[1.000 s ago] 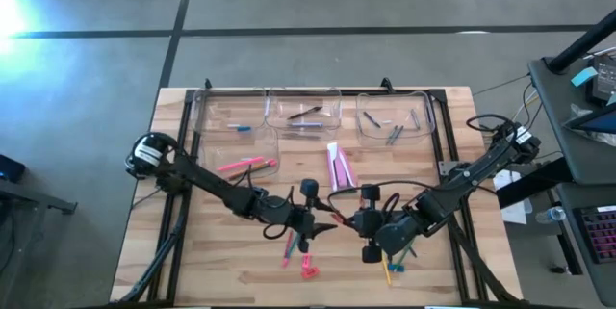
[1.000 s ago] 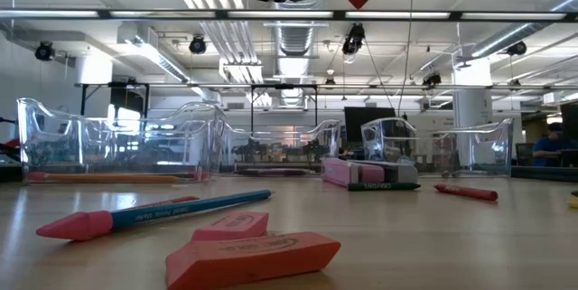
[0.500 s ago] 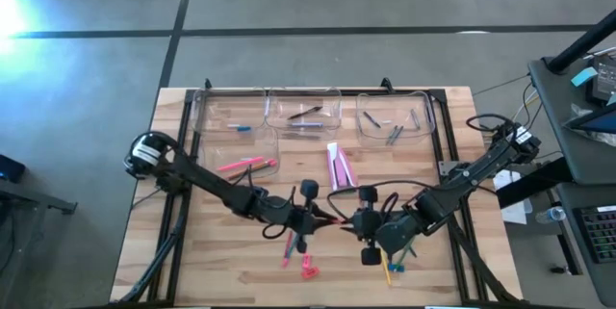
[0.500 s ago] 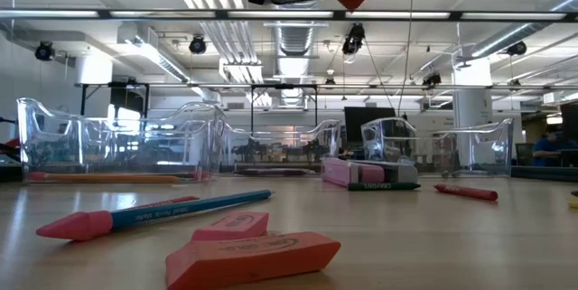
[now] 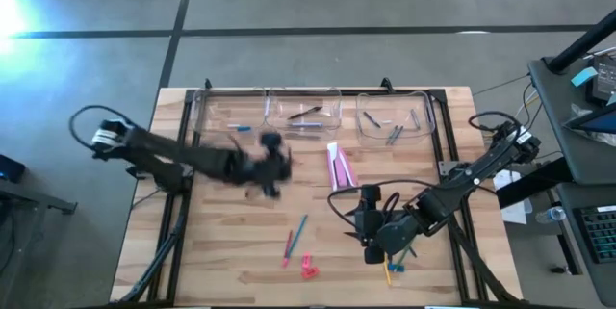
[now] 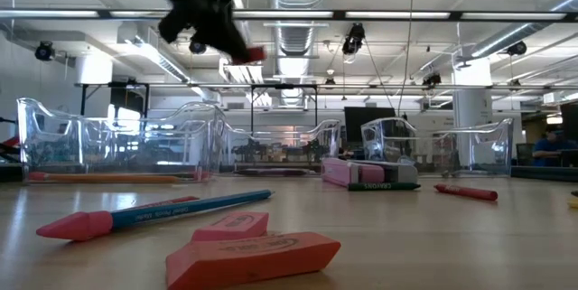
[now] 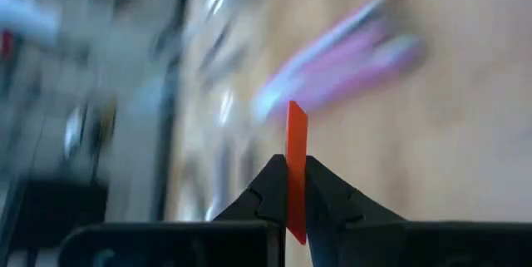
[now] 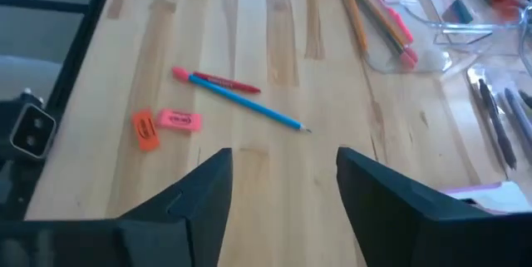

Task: Sort crayons/erasers/pens/pencils in bins
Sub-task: Put the orange eraser into the top left transparent bin, then put the red crayon into the top right transparent bin, then put the green pencil into the bottom left transparent bin

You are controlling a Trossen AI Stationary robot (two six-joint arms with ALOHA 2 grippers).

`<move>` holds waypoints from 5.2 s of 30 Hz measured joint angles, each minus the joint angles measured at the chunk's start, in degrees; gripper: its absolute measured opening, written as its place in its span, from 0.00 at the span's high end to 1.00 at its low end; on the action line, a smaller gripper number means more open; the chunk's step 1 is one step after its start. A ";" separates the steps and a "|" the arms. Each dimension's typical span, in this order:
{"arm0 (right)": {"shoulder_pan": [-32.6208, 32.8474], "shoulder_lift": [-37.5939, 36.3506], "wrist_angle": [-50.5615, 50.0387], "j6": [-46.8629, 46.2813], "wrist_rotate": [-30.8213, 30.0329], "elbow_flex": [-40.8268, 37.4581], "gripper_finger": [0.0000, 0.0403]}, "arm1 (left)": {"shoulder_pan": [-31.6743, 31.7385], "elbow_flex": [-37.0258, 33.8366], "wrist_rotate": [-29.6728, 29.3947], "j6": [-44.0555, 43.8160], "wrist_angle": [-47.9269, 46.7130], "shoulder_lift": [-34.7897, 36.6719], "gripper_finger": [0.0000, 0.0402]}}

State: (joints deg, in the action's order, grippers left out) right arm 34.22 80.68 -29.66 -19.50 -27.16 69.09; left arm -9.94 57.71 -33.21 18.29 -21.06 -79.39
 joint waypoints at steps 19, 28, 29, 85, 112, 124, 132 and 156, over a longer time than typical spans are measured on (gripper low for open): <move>0.02 -0.09 2.08 0.12 -0.46 -3.09 0.55 | 51.16 -0.11 19.67 -3.20 -18.27 8.81 0.93; -0.04 -1.09 1.65 0.62 -1.55 -3.12 0.55 | 51.34 0.20 20.24 -4.91 -19.14 8.70 0.52; -0.29 -1.42 1.27 -0.52 -1.55 -3.12 0.55 | 51.29 0.42 20.60 -5.87 -19.00 9.34 0.49; -7.45 15.41 -6.67 -53.88 4.16 -15.31 0.96 | 7.99 -38.31 28.15 -21.01 50.43 31.44 0.56; -45.26 -11.21 -14.51 -21.98 -16.82 -17.84 0.95 | 6.54 -38.40 28.26 -22.30 50.42 31.41 0.56; -53.00 -13.50 -11.60 -12.35 -10.29 -18.18 0.62 | 6.49 -38.40 28.65 -22.19 49.98 31.41 0.56; -43.53 -16.92 -7.47 -9.00 -8.39 -18.78 0.51 | 6.51 -38.38 28.67 -21.87 50.01 31.38 0.56; 5.57 -2.78 0.84 -56.57 1.70 -23.46 0.59 | -4.88 -30.22 28.30 -23.96 50.17 13.24 0.56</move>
State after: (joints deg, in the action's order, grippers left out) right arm 39.78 77.91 -28.83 -76.07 -25.46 45.63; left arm -14.81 27.49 -4.91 -5.67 29.11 -66.15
